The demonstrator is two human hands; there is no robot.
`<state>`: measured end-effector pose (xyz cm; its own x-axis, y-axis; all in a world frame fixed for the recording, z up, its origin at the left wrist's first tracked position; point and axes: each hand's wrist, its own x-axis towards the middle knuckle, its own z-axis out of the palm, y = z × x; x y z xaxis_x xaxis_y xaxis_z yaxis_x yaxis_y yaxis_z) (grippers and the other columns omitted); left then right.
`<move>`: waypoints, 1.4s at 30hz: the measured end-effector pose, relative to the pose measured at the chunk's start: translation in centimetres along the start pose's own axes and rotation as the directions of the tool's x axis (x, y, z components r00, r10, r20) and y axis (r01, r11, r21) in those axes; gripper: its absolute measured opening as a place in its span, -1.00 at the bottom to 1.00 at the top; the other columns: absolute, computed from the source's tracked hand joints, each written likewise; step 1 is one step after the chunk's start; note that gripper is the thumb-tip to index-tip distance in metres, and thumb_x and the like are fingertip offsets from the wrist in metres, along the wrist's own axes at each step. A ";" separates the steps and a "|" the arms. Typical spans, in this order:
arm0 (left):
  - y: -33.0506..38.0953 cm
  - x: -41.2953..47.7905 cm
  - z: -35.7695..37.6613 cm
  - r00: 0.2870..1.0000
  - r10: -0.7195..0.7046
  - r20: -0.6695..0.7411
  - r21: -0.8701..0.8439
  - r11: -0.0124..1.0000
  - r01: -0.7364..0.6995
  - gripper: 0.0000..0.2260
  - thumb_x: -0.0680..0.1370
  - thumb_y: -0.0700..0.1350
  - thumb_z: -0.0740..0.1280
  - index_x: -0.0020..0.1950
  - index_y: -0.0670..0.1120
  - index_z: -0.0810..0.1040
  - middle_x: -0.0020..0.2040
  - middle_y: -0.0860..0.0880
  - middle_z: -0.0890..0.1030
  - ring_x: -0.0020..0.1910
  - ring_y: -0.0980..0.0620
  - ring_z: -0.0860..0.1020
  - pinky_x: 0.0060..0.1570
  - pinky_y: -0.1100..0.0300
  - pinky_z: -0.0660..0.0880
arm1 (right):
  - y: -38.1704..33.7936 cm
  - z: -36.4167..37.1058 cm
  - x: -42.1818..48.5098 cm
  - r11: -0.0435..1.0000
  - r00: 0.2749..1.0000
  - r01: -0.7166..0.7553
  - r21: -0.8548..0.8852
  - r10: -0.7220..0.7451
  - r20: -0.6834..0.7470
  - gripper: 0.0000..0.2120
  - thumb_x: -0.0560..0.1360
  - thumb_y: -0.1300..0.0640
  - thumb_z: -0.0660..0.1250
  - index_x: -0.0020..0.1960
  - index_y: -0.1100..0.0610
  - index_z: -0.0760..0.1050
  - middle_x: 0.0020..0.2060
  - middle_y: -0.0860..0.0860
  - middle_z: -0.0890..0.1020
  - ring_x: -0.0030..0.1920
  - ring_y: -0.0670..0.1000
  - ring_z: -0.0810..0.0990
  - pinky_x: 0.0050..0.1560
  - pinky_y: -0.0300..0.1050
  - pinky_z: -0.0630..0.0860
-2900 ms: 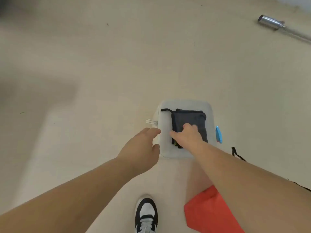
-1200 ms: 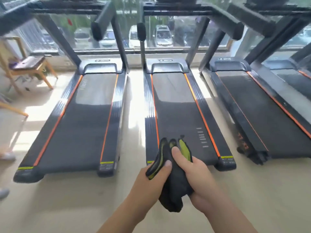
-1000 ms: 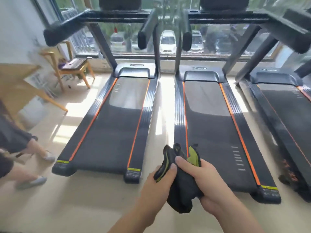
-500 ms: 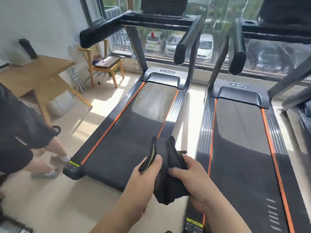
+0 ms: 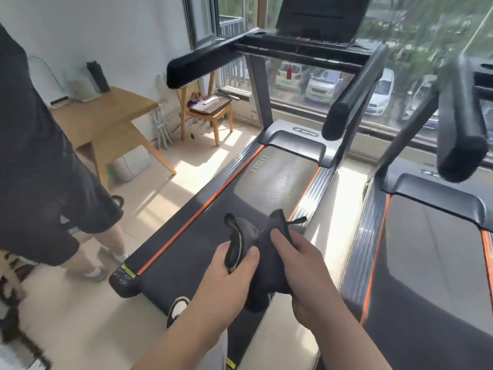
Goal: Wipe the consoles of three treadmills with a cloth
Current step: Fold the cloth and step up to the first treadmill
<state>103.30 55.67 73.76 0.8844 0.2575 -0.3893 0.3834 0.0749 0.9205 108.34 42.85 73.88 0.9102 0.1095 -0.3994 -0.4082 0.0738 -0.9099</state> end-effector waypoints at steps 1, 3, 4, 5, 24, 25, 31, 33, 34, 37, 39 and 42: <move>0.3 1.5 0.1 1.000 -0.005 0.009 0.010 1.000 0.005 -0.84 0.65 0.08 0.34 0.19 0.10 0.60 0.02 0.09 0.73 -0.04 0.22 0.69 0.02 0.24 0.59 | -0.5 0.6 1.3 1.000 1.000 -0.004 -0.025 0.004 0.018 -0.78 0.62 -0.03 0.37 -0.03 0.11 0.68 0.02 0.24 0.69 -0.09 0.10 0.67 -0.01 0.09 0.63; 1.3 4.9 0.3 1.000 -0.015 0.000 0.020 1.000 0.015 -0.84 0.64 0.08 0.35 0.16 0.09 0.63 0.01 0.10 0.74 0.00 0.19 0.69 0.14 0.13 0.60 | -1.8 1.5 4.4 0.997 0.999 -0.023 -0.071 0.025 0.035 -0.71 0.61 -0.10 0.36 -0.03 0.11 0.69 0.00 0.23 0.71 -0.12 0.09 0.66 0.02 0.19 0.67; 1.9 6.9 0.2 1.000 -0.018 -0.004 0.015 1.000 0.018 -0.85 0.65 0.07 0.34 0.14 0.08 0.65 0.00 0.10 0.74 0.00 0.18 0.70 0.14 0.13 0.61 | -2.5 1.9 6.1 0.995 0.999 -0.030 -0.093 0.032 0.027 -0.69 0.61 -0.11 0.36 -0.05 0.12 0.69 -0.01 0.23 0.71 -0.14 0.09 0.66 0.03 0.22 0.67; 2.5 9.0 0.1 1.000 -0.024 0.002 0.013 1.000 0.024 -0.85 0.65 0.06 0.34 0.12 0.06 0.67 -0.01 0.08 0.75 -0.02 0.15 0.70 0.10 0.15 0.62 | -3.3 2.3 8.0 0.994 0.999 -0.033 -0.107 0.034 0.007 -0.68 0.61 -0.12 0.37 -0.08 0.12 0.69 -0.03 0.23 0.71 -0.15 0.09 0.66 -0.03 0.19 0.67; 42.3 49.6 -2.6 0.931 0.244 0.274 0.123 0.951 -0.285 -0.48 0.62 -0.20 0.38 0.35 0.39 0.43 0.25 0.43 0.55 0.17 0.52 0.50 0.19 0.48 0.41 | -43.2 14.3 45.9 0.993 0.972 0.063 0.100 -0.038 -0.234 -0.93 0.56 0.20 0.43 -0.07 0.18 0.56 -0.22 0.15 0.56 -0.20 0.09 0.55 -0.21 -0.05 0.47; 44.2 50.4 -1.9 0.925 0.231 0.301 0.124 0.952 -0.278 -0.48 0.61 -0.17 0.40 0.39 0.38 0.42 0.26 0.44 0.55 0.18 0.53 0.50 0.20 0.48 0.40 | -45.1 14.1 46.7 0.995 0.971 0.057 0.087 -0.035 -0.238 -0.90 0.55 0.17 0.44 -0.09 0.18 0.57 -0.20 0.17 0.58 -0.19 0.10 0.57 -0.19 -0.03 0.49; 52.7 57.3 5.9 0.843 0.206 0.496 0.095 0.953 -0.289 -0.40 0.51 -0.03 0.55 0.44 0.35 0.38 0.31 0.34 0.52 0.16 0.48 0.52 0.02 0.52 0.50 | -55.1 8.4 53.0 0.994 0.962 0.105 -0.019 -0.107 -0.250 -0.81 0.54 0.17 0.48 -0.21 0.21 0.62 -0.27 0.18 0.65 -0.25 0.10 0.64 -0.21 -0.01 0.55; 54.7 60.2 8.9 0.795 0.217 0.567 0.107 0.937 -0.332 -0.32 0.44 0.07 0.60 0.41 0.43 0.34 0.32 0.35 0.49 0.19 0.45 0.53 0.01 0.52 0.50 | -57.4 5.9 55.9 0.987 0.959 0.120 -0.110 -0.144 -0.244 -0.77 0.53 0.13 0.49 -0.15 0.31 0.63 -0.27 0.17 0.67 -0.28 0.08 0.66 -0.21 0.01 0.60; 55.5 61.6 10.4 0.773 0.217 0.596 0.121 0.927 -0.354 -0.29 0.40 0.09 0.61 0.40 0.47 0.32 0.31 0.34 0.50 0.20 0.41 0.55 0.04 0.48 0.52 | -58.5 4.9 57.4 0.977 0.956 0.132 -0.168 -0.170 -0.239 -0.75 0.52 0.11 0.51 -0.11 0.32 0.65 -0.25 0.16 0.69 -0.27 0.08 0.68 -0.19 0.03 0.64; 58.2 66.1 14.3 0.750 0.243 0.615 0.107 0.917 -0.385 -0.23 0.40 0.03 0.63 0.47 0.43 0.31 0.22 0.26 0.65 0.19 0.22 0.64 0.17 0.21 0.59 | -61.7 2.3 62.7 0.937 0.958 0.163 -0.308 -0.224 -0.177 -0.74 0.52 0.01 0.49 -0.17 0.22 0.68 -0.24 0.16 0.71 -0.23 0.11 0.70 -0.09 0.13 0.68; 60.3 69.4 16.4 0.773 0.295 0.562 0.096 0.905 -0.415 -0.33 0.49 -0.12 0.58 0.41 0.41 0.39 0.11 0.26 0.70 0.10 0.22 0.68 0.08 0.27 0.60 | -64.1 1.3 66.1 0.927 0.966 0.178 -0.330 -0.229 -0.122 -0.67 0.58 -0.04 0.41 -0.25 0.17 0.64 -0.30 0.14 0.66 -0.26 0.06 0.62 -0.15 0.07 0.61; 63.1 74.4 18.4 0.821 0.340 0.458 0.156 0.879 -0.451 -0.55 0.53 -0.17 0.52 0.15 0.41 0.59 0.00 0.19 0.73 0.01 0.18 0.69 -0.03 0.29 0.60 | -67.9 0.5 71.1 0.924 0.976 0.183 -0.336 -0.213 -0.054 -0.58 0.62 -0.07 0.34 -0.15 0.30 0.58 -0.30 0.18 0.53 -0.26 0.03 0.51 -0.19 -0.05 0.47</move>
<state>198.23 61.85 102.26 0.9786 -0.2046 -0.0218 -0.0202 -0.2009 0.9794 200.74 46.16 107.28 0.9786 0.0371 -0.2022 -0.1873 -0.2446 -0.9514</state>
